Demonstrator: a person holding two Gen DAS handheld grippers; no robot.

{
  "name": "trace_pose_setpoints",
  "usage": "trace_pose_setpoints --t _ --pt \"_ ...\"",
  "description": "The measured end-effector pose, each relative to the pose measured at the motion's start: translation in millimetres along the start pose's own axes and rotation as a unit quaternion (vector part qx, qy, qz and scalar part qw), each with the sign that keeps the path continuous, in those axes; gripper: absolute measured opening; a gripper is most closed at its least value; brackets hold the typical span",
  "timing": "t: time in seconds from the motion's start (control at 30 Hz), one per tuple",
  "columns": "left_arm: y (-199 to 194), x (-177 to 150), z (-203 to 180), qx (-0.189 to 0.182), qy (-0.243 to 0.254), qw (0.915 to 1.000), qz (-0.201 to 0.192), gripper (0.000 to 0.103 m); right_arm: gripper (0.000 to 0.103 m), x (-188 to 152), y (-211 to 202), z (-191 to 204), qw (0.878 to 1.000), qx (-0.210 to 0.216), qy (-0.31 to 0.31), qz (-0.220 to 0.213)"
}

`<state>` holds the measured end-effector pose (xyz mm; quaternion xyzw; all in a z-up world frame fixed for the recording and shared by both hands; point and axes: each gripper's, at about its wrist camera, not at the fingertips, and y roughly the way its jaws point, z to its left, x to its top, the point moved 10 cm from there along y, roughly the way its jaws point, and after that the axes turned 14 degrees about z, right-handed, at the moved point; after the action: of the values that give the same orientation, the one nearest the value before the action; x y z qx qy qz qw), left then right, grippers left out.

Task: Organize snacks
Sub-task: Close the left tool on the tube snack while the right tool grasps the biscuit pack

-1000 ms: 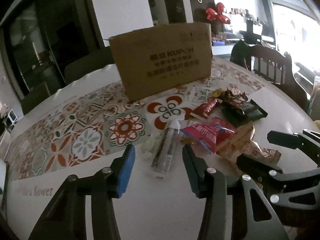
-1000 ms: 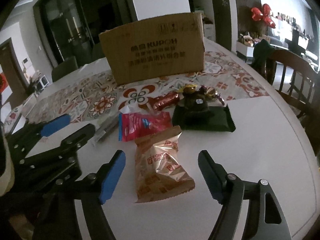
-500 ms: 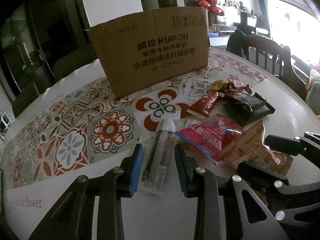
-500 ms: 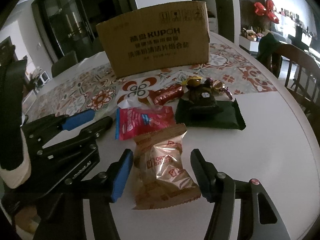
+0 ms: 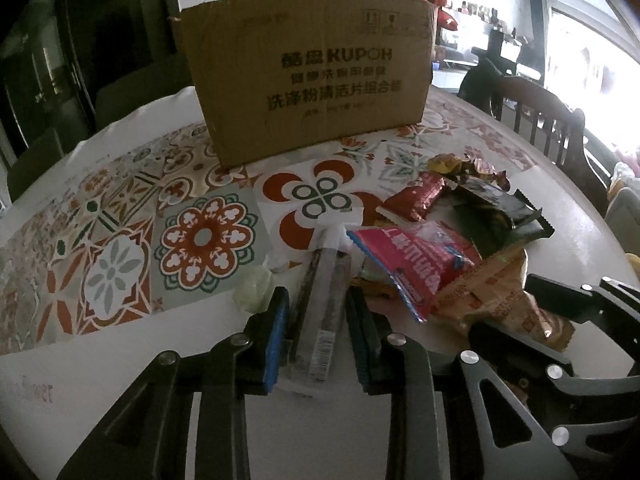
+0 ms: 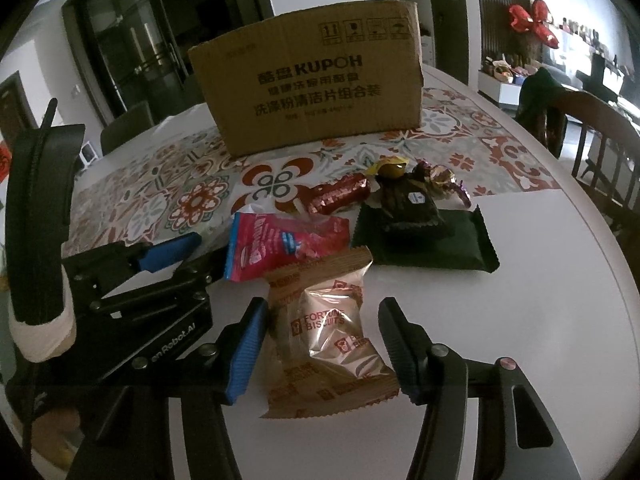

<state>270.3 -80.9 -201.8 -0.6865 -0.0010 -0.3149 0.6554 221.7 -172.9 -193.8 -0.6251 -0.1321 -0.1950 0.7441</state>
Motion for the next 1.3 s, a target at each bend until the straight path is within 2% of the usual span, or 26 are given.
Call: trace_pose_setpoints --t 0.23,0.57,0.97,1.3 --pt "-3.4 -4.0 -0.9 -0.009 -0.019 0.9998 0.006 0.022 0.047 2.7 -2.5 3.1 1.0 0.005 -0.009 -0.009" --pt "-32.7 -11.0 2.2 0.002 -0.05 0.9987 -0.012 0.021 0.043 4.3 -18.7 7.4 0.999 0.019 -0.017 -0.028" --pt "-85.7 -13.7 1.5 0.016 -0.073 0.9956 -0.056 0.021 0.043 7.9 -58.3 10.4 0.996 0.028 -0.029 -0.076" --pt "-126.3 5.7 -0.8 0.017 -0.084 0.9914 -0.099 0.021 0.043 29.5 -90.5 5.4 0.992 0.039 -0.033 -0.119"
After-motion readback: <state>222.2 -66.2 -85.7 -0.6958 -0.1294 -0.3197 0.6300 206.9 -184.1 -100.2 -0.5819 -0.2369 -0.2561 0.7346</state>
